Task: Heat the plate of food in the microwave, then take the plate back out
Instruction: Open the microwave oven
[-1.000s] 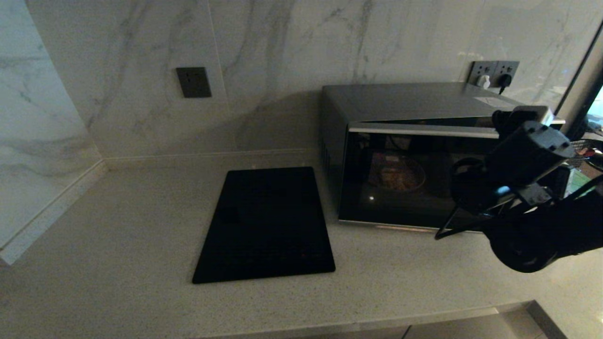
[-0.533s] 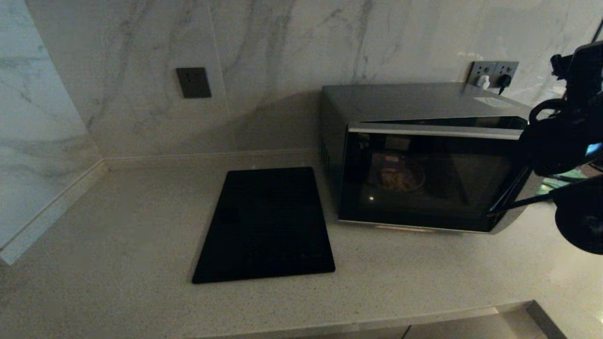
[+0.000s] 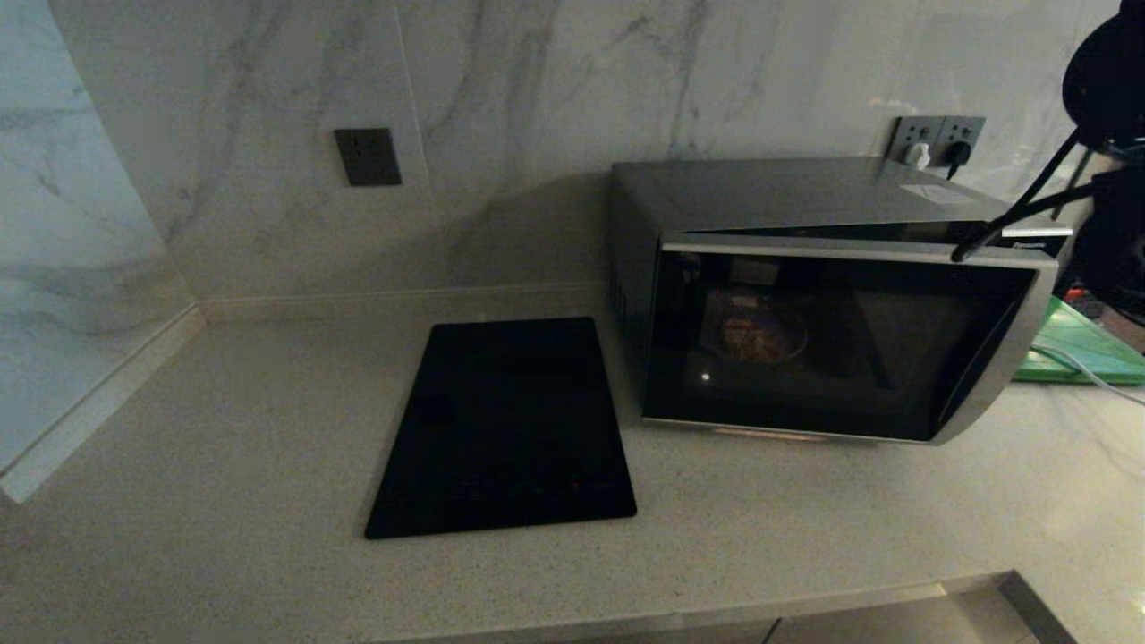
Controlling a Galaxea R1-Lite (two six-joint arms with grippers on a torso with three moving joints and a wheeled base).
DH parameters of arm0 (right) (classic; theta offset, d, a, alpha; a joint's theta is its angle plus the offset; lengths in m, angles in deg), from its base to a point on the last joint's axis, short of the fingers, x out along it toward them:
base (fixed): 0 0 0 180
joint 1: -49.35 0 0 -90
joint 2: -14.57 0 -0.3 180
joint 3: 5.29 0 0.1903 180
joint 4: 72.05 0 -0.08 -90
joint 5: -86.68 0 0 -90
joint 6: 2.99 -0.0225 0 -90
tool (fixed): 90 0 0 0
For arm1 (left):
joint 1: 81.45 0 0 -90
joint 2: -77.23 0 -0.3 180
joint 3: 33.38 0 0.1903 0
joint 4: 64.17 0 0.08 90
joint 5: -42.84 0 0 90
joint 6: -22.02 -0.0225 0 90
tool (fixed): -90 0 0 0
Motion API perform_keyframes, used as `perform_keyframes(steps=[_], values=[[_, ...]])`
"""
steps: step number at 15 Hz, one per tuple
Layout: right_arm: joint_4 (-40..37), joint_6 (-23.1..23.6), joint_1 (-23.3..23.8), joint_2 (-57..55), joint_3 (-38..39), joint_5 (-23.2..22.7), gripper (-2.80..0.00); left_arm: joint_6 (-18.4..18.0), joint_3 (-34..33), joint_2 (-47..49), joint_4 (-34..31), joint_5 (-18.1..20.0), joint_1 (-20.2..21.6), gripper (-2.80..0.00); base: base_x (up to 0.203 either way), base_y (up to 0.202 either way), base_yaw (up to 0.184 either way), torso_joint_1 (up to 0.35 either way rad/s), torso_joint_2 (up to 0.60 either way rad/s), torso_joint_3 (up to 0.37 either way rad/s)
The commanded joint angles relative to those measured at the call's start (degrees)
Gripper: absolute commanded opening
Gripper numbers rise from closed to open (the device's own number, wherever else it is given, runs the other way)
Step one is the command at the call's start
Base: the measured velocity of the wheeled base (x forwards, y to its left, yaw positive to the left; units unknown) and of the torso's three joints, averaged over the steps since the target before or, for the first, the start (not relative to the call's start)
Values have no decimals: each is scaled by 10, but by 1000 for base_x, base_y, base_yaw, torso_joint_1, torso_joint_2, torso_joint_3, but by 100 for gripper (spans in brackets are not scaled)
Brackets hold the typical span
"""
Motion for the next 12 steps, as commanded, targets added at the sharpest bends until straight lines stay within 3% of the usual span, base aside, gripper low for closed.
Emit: perform_keyframes(steps=[1,3,6,9,12], values=[[-12,104,-4,-19,-72,5,-280,0,0,0,0,-1,0,-280,0,0,0,0,0,0],[-79,168,-4,-17,-109,5,-280,0,0,0,0,-1,0,-280,0,0,0,0,0,0],[-222,224,-1,4,-166,5,-280,0,0,0,0,0,0,-280,0,0,0,0,0,0],[-281,238,0,9,-249,5,-280,0,0,0,0,0,0,-280,0,0,0,0,0,0],[-283,240,-2,48,-272,5,-280,0,1,0,0,-1,0,-280,0,0,0,0,0,0]])
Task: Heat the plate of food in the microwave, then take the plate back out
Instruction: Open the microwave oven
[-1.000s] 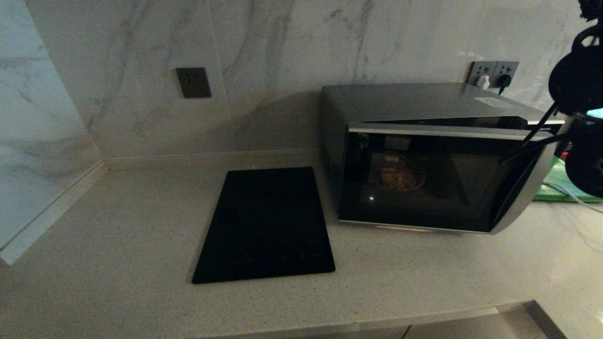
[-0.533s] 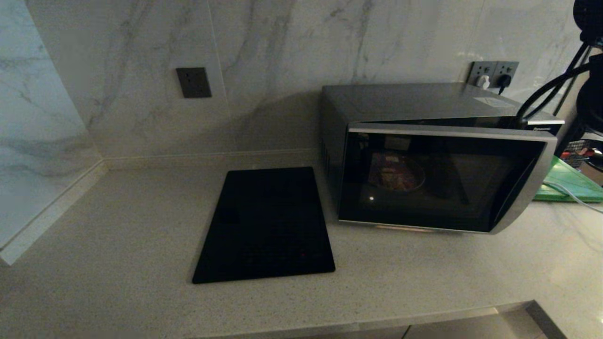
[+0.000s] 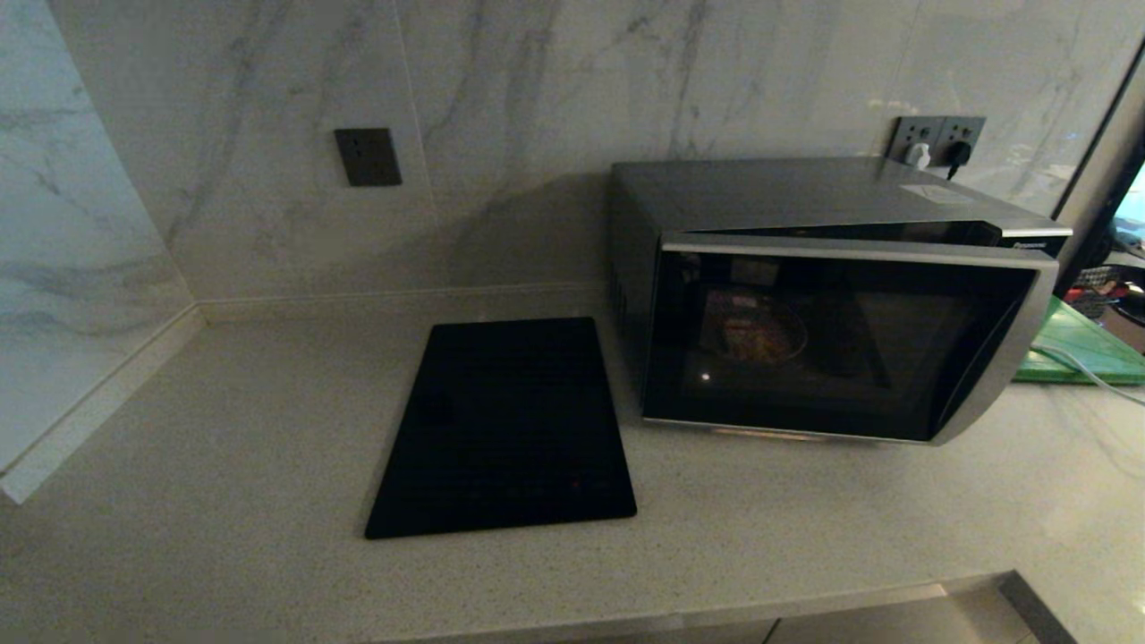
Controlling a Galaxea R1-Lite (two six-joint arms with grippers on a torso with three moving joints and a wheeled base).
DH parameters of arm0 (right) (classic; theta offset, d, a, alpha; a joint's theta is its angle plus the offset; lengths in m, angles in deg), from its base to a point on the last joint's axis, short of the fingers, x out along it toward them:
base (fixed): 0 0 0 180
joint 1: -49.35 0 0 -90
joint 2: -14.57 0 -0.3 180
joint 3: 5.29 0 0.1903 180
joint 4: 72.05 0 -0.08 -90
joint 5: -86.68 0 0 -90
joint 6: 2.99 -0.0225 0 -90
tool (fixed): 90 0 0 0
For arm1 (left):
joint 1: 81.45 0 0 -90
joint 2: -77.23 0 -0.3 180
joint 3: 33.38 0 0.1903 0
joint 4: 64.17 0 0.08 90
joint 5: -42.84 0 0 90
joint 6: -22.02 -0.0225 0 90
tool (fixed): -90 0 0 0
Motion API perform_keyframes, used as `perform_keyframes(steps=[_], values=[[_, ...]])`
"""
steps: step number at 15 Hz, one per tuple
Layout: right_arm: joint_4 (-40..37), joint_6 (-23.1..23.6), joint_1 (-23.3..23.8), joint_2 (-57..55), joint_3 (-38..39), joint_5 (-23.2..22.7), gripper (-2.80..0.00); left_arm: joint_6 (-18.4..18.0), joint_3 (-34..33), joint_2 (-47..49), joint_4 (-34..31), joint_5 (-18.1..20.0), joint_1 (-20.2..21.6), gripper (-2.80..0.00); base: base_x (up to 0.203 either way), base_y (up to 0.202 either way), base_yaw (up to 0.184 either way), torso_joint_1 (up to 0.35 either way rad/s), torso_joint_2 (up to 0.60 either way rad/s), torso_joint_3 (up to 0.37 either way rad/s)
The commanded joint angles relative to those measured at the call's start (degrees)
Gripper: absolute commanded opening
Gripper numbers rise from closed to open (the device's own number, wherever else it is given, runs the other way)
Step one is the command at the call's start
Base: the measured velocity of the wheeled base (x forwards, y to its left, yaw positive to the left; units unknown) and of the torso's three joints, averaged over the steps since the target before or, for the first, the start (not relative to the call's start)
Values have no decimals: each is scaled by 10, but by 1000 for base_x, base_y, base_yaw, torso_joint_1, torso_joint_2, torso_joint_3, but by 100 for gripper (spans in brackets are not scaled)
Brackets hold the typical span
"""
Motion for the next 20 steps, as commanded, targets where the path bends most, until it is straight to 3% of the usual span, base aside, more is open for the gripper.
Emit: perform_keyframes(steps=[1,4,8,10,16,18,20], values=[[-2,12,-2,46,-10,5,-280,0,0,0,0,0,0,-280,0,0,0,0,0,0],[-101,65,28,88,17,5,-280,0,0,0,0,0,0,-280,0,0,0,0,0,0],[-155,69,57,92,93,5,-280,0,0,0,0,0,0,-280,0,0,0,0,0,0],[-156,56,117,80,120,2,-280,0,0,0,0,0,0,-280,0,0,0,0,0,0],[-156,-291,108,25,11,-33,-280,0,0,0,0,0,0,-280,0,0,0,0,0,0],[-156,-424,84,11,17,-32,-280,0,0,0,0,0,0,-280,0,0,0,0,0,0],[-157,-510,59,13,90,-31,-280,0,0,0,0,0,0,-280,0,0,0,0,0,0]])
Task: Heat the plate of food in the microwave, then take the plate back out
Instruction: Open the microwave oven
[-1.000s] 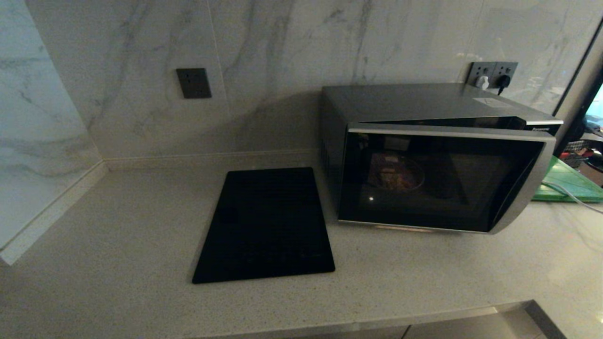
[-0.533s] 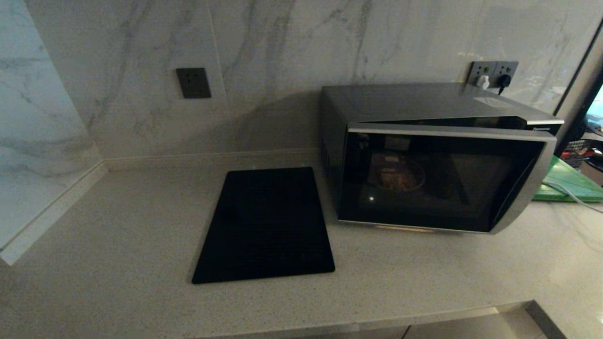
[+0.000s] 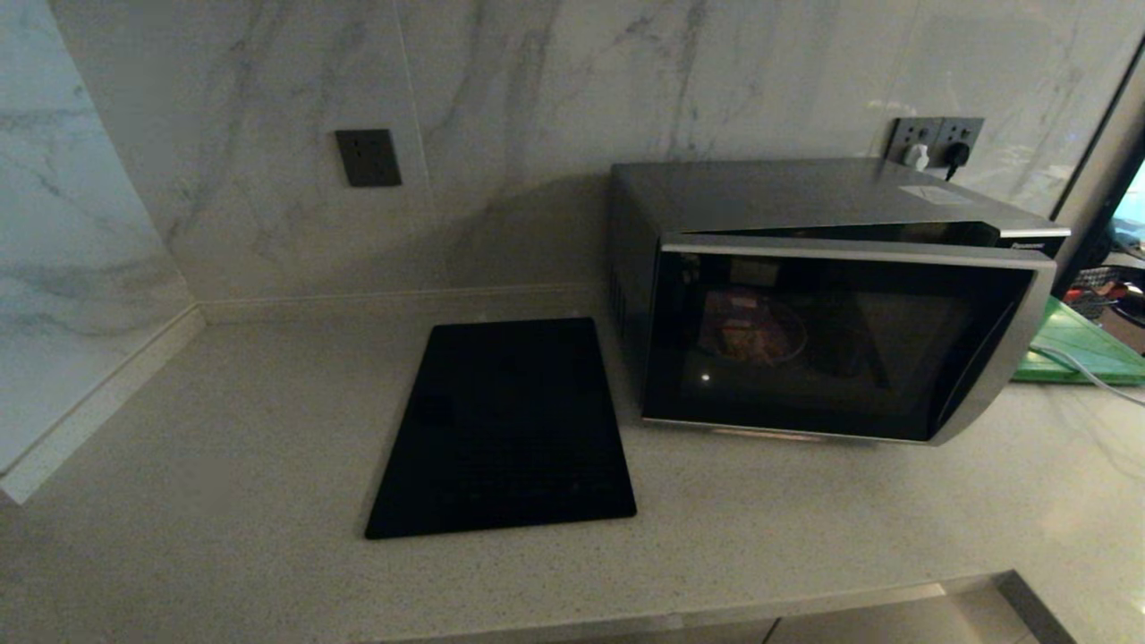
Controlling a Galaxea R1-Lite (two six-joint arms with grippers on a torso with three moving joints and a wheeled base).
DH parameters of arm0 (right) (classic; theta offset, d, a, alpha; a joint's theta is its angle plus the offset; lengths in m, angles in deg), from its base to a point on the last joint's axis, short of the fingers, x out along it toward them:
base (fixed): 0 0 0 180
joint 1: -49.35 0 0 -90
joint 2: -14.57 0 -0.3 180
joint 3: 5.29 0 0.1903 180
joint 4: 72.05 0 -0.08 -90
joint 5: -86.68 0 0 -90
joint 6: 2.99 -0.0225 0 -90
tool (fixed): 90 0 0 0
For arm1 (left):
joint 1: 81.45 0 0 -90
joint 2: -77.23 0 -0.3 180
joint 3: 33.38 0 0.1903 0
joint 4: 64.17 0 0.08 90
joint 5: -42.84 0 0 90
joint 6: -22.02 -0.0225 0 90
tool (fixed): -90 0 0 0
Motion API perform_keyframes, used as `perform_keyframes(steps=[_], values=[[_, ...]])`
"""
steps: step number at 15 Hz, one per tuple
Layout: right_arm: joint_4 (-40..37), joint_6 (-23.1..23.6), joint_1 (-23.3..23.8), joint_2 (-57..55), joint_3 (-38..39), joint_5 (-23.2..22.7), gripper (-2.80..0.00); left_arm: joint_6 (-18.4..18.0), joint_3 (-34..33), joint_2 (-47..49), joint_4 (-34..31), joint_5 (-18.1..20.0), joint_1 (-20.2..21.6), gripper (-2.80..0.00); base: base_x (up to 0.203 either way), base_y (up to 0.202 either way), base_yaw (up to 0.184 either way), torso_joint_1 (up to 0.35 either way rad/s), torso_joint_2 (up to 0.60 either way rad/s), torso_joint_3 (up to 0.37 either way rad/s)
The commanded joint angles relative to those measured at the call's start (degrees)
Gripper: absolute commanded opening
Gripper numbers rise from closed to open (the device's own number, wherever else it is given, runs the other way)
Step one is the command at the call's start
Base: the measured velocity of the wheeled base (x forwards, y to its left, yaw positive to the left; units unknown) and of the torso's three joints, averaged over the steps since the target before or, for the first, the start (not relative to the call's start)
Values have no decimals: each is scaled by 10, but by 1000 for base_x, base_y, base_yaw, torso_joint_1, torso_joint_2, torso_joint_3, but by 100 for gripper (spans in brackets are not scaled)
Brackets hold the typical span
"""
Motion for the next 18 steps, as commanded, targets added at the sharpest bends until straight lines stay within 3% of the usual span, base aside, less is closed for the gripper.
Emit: perform_keyframes(steps=[1,3,4,7,9,11,12,13,16,18], values=[[1,-96,-26,-3,85,3,-280,0,0,0,0,0,0,-280,0,0,0,0,0,0],[-19,-117,-23,10,160,-26,-280,0,0,0,0,0,0,-280,0,0,0,0,0,0],[-53,-124,-3,14,184,-64,-280,0,0,0,0,-1,0,-280,0,0,0,0,0,0],[-172,-204,19,11,172,-158,-280,0,0,0,0,-1,0,-280,0,0,0,0,0,0],[-314,-294,24,16,126,-222,-280,0,0,0,0,0,0,-280,0,0,0,0,0,0],[-510,-427,33,21,55,-317,-280,0,0,0,0,-1,0,-280,0,0,0,0,0,0],[-619,-498,40,22,11,-389,-280,0,0,0,0,-1,0,-280,0,0,0,0,0,0],[-703,-566,51,24,-24,-493,-280,0,0,0,0,0,0,-280,0,0,0,0,0,0],[-772,-674,95,38,-39,-747,-280,0,0,0,0,-1,0,-280,0,0,0,0,0,0],[-778,-733,122,41,-43,-880,-280,0,0,0,0,0,0,-280,0,0,0,0,0,0]])
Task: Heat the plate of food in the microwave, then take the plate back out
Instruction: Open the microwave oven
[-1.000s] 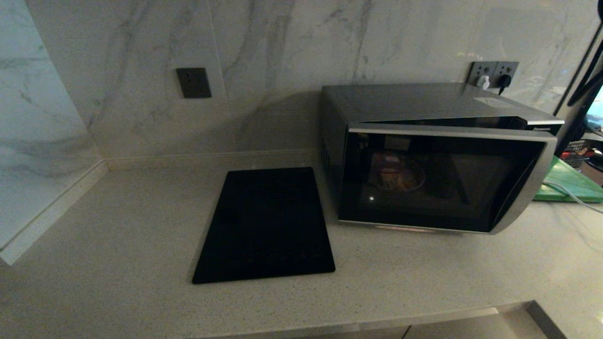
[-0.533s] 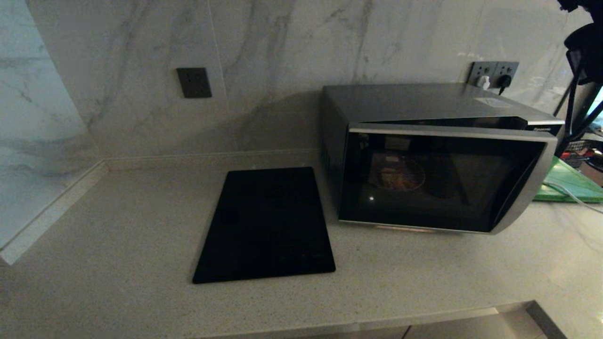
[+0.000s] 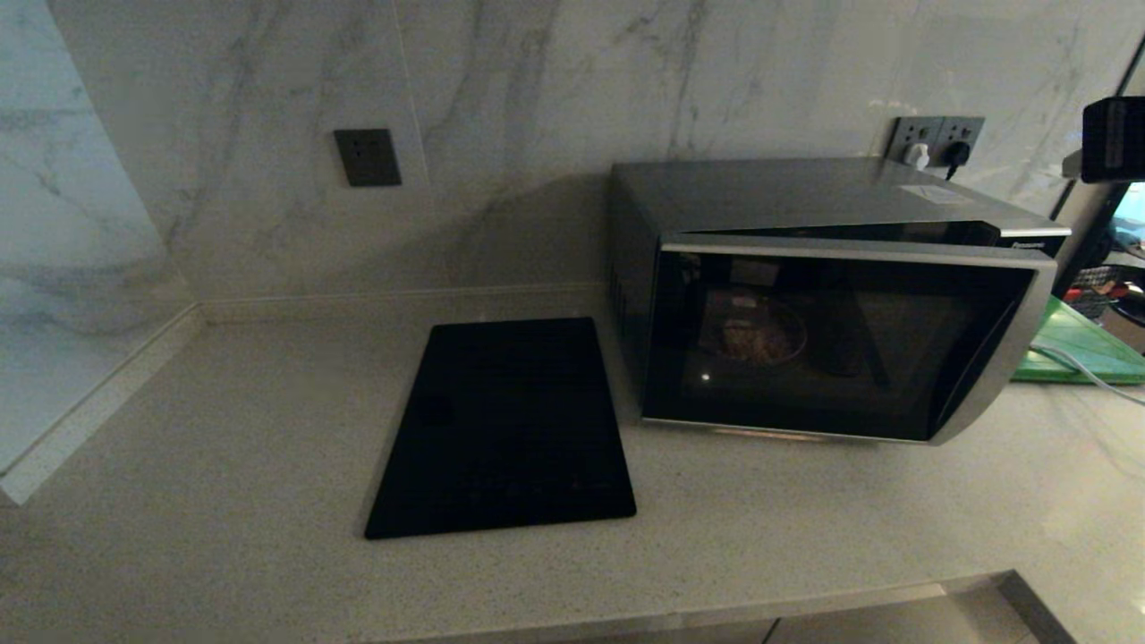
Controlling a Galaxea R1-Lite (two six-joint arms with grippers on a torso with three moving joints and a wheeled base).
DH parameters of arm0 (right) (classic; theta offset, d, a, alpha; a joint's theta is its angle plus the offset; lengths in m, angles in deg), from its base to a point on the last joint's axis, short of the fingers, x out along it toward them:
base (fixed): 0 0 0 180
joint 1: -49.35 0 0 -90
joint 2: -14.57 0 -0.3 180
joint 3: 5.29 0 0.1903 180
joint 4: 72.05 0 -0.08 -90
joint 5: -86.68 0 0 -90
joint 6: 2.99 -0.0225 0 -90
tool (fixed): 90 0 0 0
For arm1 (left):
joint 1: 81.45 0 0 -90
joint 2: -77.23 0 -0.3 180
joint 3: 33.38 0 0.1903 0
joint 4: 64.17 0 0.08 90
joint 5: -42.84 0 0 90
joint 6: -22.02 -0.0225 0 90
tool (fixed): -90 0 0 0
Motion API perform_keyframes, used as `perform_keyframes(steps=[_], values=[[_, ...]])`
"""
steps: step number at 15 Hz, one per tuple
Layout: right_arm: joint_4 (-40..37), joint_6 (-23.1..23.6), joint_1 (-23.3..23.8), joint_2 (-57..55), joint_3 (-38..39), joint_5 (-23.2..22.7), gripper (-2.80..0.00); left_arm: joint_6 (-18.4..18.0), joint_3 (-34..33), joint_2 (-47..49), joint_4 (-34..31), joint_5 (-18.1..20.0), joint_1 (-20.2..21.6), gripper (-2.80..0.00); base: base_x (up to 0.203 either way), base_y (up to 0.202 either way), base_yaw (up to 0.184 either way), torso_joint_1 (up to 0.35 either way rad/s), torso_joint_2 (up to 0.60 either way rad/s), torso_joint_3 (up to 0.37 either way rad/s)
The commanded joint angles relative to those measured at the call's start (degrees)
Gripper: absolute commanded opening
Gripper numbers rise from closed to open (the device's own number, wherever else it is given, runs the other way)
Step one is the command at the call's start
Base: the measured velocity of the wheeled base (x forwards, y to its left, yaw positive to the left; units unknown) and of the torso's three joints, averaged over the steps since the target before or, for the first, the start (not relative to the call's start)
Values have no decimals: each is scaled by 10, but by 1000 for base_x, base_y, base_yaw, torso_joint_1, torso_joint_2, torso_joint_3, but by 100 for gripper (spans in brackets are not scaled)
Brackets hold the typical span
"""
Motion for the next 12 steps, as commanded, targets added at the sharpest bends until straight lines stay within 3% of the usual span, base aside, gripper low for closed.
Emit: perform_keyframes(steps=[1,3,5,8,12], values=[[-5,-60,34,5,-2,-186,-280,0,1,0,0,0,0,-280,0,0,0,0,0,0],[7,-119,40,5,17,-205,-280,0,0,0,0,0,0,-280,0,0,0,0,0,0],[87,-148,40,2,51,-207,-280,0,0,0,0,-1,0,-280,0,0,0,0,0,0],[205,-153,52,-24,112,-201,-280,0,0,0,0,-1,0,-280,0,0,0,0,0,0],[199,-138,71,-54,112,-162,-280,0,0,0,0,-1,0,-280,0,0,0,0,0,0]])
